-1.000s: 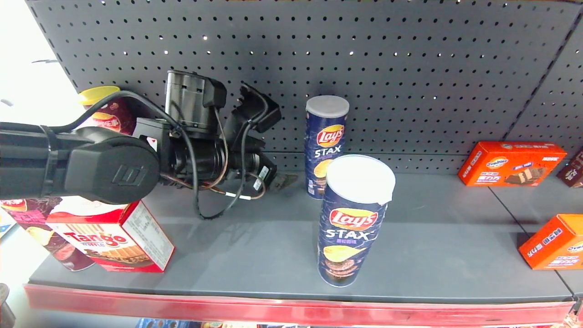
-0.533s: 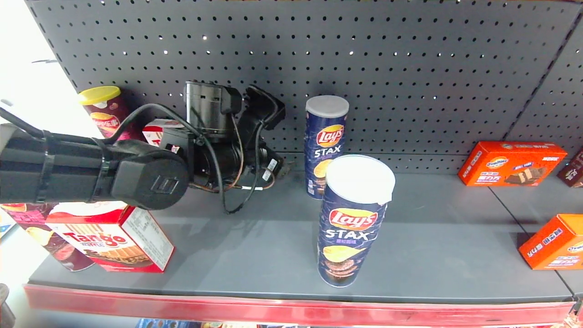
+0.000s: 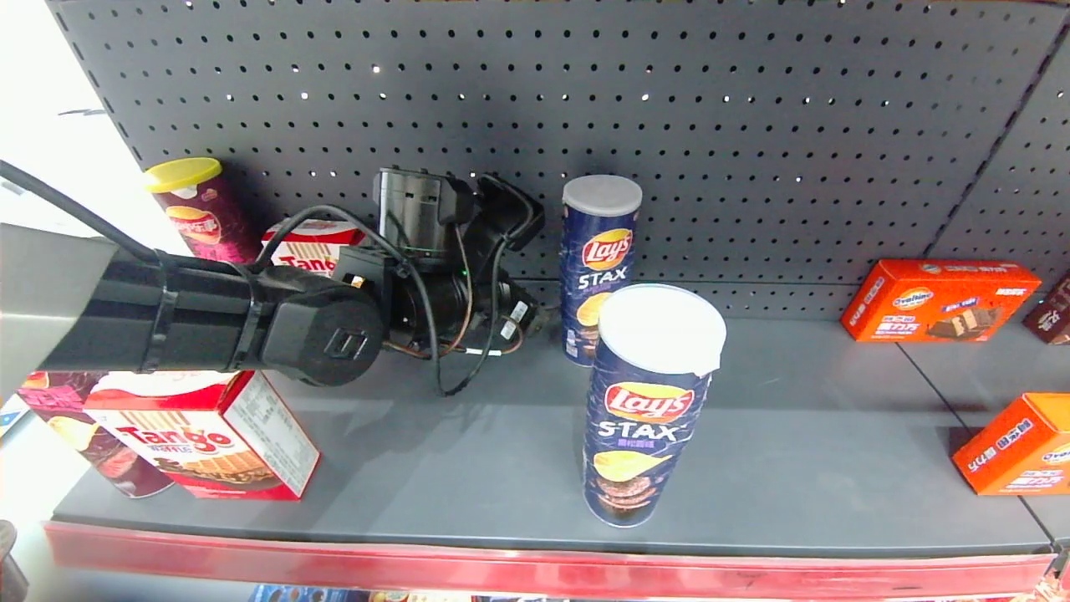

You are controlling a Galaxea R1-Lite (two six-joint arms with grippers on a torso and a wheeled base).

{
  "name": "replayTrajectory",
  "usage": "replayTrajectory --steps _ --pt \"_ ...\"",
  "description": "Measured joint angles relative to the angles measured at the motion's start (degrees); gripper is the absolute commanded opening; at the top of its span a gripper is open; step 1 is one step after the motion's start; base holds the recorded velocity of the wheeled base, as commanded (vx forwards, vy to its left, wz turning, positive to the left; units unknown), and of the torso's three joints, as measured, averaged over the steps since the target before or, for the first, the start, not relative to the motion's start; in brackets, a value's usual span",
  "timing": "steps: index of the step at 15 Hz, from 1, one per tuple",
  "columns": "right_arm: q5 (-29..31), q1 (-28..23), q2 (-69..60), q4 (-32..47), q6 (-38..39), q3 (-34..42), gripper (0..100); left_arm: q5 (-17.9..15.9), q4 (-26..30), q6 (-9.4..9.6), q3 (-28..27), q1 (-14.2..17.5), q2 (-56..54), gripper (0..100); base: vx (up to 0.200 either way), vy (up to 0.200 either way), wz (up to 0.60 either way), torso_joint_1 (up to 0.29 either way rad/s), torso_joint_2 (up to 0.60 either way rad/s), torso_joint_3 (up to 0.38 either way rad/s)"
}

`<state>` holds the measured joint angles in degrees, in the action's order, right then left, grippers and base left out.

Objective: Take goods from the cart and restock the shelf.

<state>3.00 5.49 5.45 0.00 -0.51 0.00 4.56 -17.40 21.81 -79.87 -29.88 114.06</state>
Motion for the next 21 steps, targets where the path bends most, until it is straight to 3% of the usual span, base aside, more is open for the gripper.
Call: replayTrajectory --steps 9,13,15,18,21 --pt "0.0 0.0 0.0 0.0 0.0 0.0 100 0.11 -0.17 -0.11 -1.13 -0.44 1.07 100 0.0 0.0 0.0 0.0 0.0 0.0" --pt "0.0 0.02 0.0 0.0 0.0 0.0 100 0.26 0.13 -0.44 -0.83 -0.2 -3.23 100 0.0 0.0 0.0 0.0 0.0 0.0" --pt "-0.02 0.02 0.0 0.0 0.0 0.0 100 0.66 -0.06 -2.07 -0.09 -1.26 -6.92 100 0.0 0.0 0.0 0.0 0.0 0.0" --pt "0.0 0.07 0.0 0.0 0.0 0.0 100 3.73 -0.33 -6.57 2.56 -3.79 -13.79 100 0.0 0.0 0.0 0.0 0.0 0.0" --pt "0.0 0.05 0.0 0.0 0.0 0.0 100 4.36 -0.61 -8.02 11.87 -5.12 -24.37 100 0.0 0.0 0.0 0.0 0.0 0.0"
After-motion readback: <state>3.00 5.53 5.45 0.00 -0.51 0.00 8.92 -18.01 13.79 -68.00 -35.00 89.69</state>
